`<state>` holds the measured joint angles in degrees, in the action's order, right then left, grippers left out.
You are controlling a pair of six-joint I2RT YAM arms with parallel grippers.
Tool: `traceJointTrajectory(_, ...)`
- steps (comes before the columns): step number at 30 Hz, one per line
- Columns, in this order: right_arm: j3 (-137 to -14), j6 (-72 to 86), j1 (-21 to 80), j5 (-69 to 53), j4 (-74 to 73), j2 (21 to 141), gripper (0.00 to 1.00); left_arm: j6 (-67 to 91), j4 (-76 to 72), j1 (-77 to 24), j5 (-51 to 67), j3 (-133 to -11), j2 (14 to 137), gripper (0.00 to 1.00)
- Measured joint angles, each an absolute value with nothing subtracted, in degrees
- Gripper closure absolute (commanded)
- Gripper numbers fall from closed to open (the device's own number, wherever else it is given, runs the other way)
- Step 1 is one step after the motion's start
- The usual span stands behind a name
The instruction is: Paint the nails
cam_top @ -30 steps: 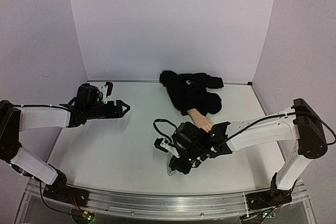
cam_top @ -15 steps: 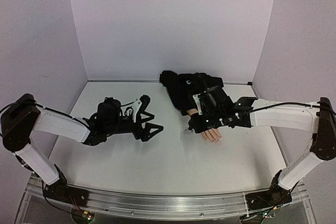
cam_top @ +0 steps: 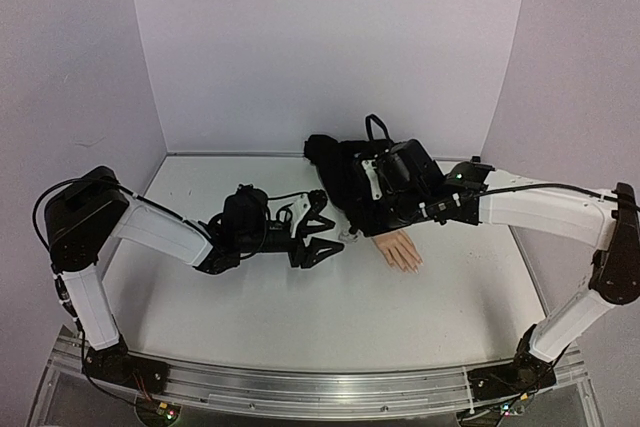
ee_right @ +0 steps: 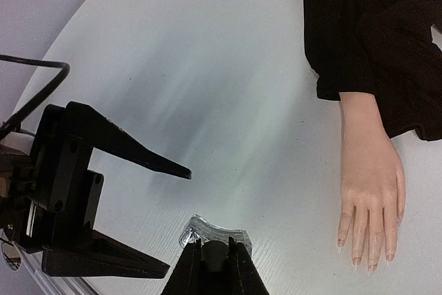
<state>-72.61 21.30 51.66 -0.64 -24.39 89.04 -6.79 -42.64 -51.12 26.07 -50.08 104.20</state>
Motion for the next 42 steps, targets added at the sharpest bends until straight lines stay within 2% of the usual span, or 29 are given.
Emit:
traceJointTrajectory(8, -74.28, 21.27, 52.93, -0.66, -26.20, 90.45, 1.00, -7.15, -42.47, -51.81, 26.68, -51.91, 105.79, 0.48)
traceJointTrajectory(16, -75.60, 21.23, 53.51, -0.63, -26.81, 91.23, 1.00, -6.44, -42.31, -51.83, 27.04, -52.82, 106.28, 0.63)
traceJointTrajectory(26, -76.21, 21.23, 54.04, 0.36, -27.17, 91.82, 1.00, -5.99, -41.32, -51.83, 26.83, -52.93, 106.28, 0.58)
traceJointTrajectory(29, -76.48, 21.23, 54.06, 0.42, -27.12, 91.83, 1.00, -5.98, -40.31, -51.83, 26.77, -53.20, 106.28, 0.61)
traceJointTrajectory(34, -76.53, 21.23, 54.09, 0.43, -27.11, 91.86, 1.00, -5.93, -39.42, -51.86, 26.35, -53.26, 106.28, 0.77)
traceJointTrajectory(37, -76.70, 21.13, 54.10, 0.70, -27.09, 91.95, 1.00, -6.00, -39.03, -51.96, 26.37, -53.25, 106.28, 0.91)
traceJointTrajectory(39, -76.88, 20.91, 54.08, 0.84, -27.38, 91.98, 0.93, -6.15, -39.00, -52.21, 26.33, -53.28, 106.28, 0.96)
traceJointTrajectory(40, -76.95, 20.93, 54.08, 0.90, -27.43, 92.00, 0.85, -6.14, -39.01, -52.21, 26.26, -53.27, 106.28, 0.99)
traceJointTrajectory(42, -77.06, 20.98, 54.08, 1.05, -27.44, 92.09, 0.57, -6.19, -39.08, -52.23, 25.86, -53.25, 106.28, 1.00)
